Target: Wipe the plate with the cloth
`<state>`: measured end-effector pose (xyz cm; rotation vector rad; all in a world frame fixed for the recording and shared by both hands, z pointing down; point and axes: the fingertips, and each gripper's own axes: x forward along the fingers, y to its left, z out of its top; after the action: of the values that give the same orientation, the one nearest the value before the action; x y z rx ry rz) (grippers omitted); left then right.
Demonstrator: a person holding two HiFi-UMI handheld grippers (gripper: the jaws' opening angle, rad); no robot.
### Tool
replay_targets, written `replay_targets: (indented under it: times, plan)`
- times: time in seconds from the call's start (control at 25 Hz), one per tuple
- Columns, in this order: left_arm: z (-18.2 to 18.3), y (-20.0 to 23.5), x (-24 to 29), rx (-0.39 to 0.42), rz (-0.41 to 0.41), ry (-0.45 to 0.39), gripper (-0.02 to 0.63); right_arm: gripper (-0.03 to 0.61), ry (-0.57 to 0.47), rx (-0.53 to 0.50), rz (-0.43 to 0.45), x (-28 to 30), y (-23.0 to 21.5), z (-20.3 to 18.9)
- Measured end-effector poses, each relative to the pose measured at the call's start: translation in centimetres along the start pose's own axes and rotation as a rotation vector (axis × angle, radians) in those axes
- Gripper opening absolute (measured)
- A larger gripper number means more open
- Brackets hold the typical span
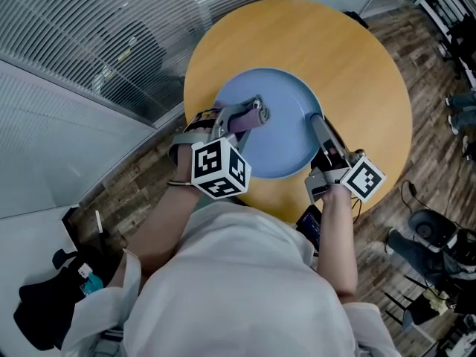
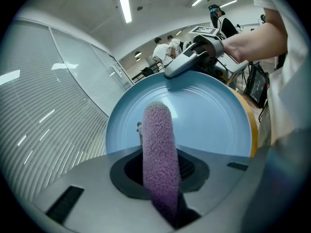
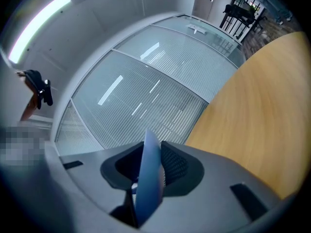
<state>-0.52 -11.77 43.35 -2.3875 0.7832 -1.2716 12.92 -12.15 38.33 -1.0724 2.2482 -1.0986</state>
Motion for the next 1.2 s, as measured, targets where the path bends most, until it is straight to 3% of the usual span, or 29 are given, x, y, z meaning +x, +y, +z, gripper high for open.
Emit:
replay_targets:
  times: [0.48, 1.2]
  plan:
    - [2.0, -0.9, -0.4, -0.013, -0.031, -0.043, 0.083, 0.106, -0.059, 0.014, 0.002, -0.9, -0.2, 1.3]
    - [6.2, -4.0, -0.6, 0.059, -0.097, -0.122, 0.083, 0.107, -0.047, 0.007, 0.014, -0.1, 0.7, 0.5]
